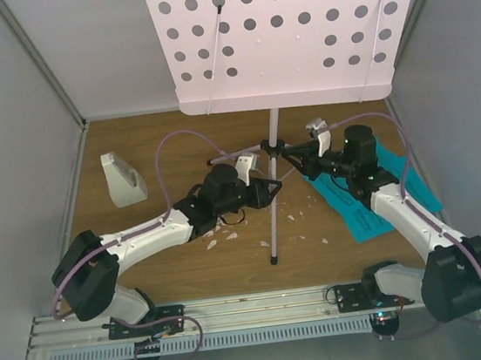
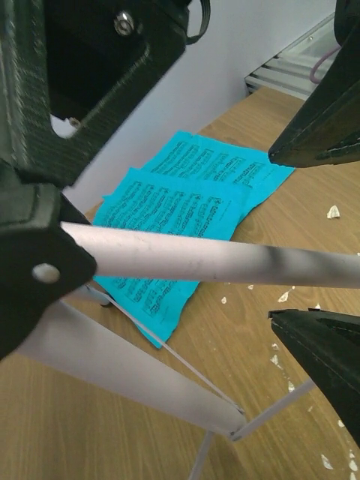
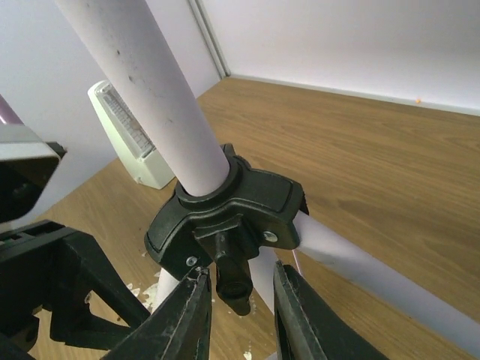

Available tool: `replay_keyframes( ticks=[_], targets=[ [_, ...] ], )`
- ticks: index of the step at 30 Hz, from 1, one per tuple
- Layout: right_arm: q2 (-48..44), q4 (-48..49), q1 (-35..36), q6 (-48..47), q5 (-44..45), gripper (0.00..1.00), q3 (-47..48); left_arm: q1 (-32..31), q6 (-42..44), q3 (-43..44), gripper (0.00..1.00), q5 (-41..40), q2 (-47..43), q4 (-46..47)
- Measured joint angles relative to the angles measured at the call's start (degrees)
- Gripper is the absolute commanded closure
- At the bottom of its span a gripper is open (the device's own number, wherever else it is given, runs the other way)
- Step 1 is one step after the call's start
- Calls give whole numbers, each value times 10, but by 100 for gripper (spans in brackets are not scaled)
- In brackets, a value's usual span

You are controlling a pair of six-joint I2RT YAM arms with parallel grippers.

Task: Pack up the instrument practice props

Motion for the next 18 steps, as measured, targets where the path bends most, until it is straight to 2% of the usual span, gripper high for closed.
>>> replay_keyframes(
  ticks=[5, 10, 11, 18],
  targets=[
    [14, 0, 5, -15, -6, 81, 1, 1, 25, 24, 62, -1, 15, -14],
    [23, -5, 11, -36, -6, 86, 14, 7, 55, 38, 63, -1, 26, -37],
    [23, -5, 12, -40, -5, 87, 14, 8, 61, 41, 66, 0, 30, -39],
    [22, -13, 26, -72, 26, 97, 19, 10, 89, 60, 97, 11, 54, -56]
  ],
)
